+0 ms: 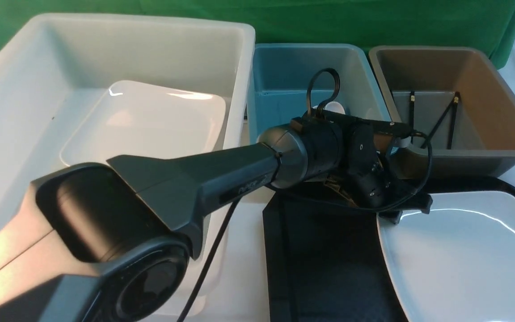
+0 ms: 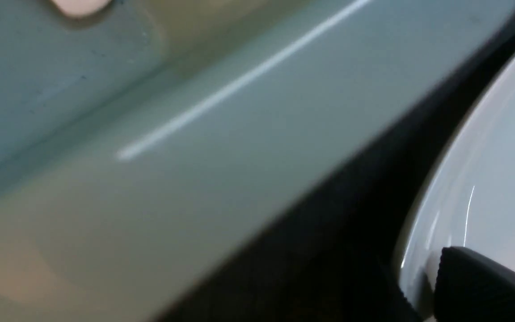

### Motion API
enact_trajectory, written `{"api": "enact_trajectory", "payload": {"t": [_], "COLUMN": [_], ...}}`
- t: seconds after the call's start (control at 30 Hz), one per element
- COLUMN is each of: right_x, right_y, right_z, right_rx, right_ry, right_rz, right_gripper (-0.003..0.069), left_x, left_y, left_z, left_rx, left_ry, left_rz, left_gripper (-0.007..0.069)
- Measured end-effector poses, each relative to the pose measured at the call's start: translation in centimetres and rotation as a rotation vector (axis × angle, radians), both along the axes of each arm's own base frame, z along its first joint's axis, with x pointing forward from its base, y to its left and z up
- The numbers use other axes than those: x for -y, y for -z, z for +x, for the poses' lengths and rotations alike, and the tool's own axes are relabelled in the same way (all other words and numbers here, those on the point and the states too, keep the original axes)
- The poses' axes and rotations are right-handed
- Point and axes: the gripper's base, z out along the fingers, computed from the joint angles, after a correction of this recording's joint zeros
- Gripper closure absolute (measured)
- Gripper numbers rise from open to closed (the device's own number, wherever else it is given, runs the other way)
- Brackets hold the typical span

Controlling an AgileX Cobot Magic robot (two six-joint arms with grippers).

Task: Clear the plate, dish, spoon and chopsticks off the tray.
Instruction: Use the left arm to grab a plate from the dinner plate

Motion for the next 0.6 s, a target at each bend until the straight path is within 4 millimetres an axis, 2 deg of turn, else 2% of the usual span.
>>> {"api": "enact_trajectory", "payload": {"t": [0.17, 0.3, 0.47, 0.5, 0.53, 0.57, 0.6], "right_x": [0.0, 0.0, -0.3, -0.3, -0.6, -0.7, -0.7], "right_y": [0.0, 0.0, -0.6, -0.6, -1.4, -1.7, -1.8], "right_z": [0.0, 0.1, 0.2, 0.2, 0.2, 0.2, 0.1], "right_rx": [0.0, 0.01, 0.036, 0.038, 0.063, 0.072, 0.074], "right_ry": [-0.002, -0.002, -0.007, -0.009, -0.024, -0.029, -0.031], "right_rz": [-0.001, 0.001, 0.035, 0.038, 0.067, 0.078, 0.081], "right_gripper": [0.0624, 0.0622, 0.0622, 0.0622, 0.0622, 0.0622, 0.0622], "left_x": [-0.2, -0.6, -1.6, -1.6, -2.2, -2.4, -2.4], "left_y": [-0.7, -3.1, -9.0, -9.0, -10.9, -11.7, -11.6], "left_z": [-0.5, -0.9, -2.0, -2.0, -2.5, -2.7, -2.7], "left_rx": [-0.038, -0.022, 0.052, 0.055, 0.075, 0.085, 0.085], "left_ry": [0.014, 0.037, 0.086, 0.088, 0.107, 0.114, 0.117], "left_rz": [0.019, 0.016, -0.018, -0.016, -0.018, -0.02, -0.017], "left_gripper": [0.0439, 0.0482, 0.0569, 0.0571, 0.0584, 0.0587, 0.0589]}}
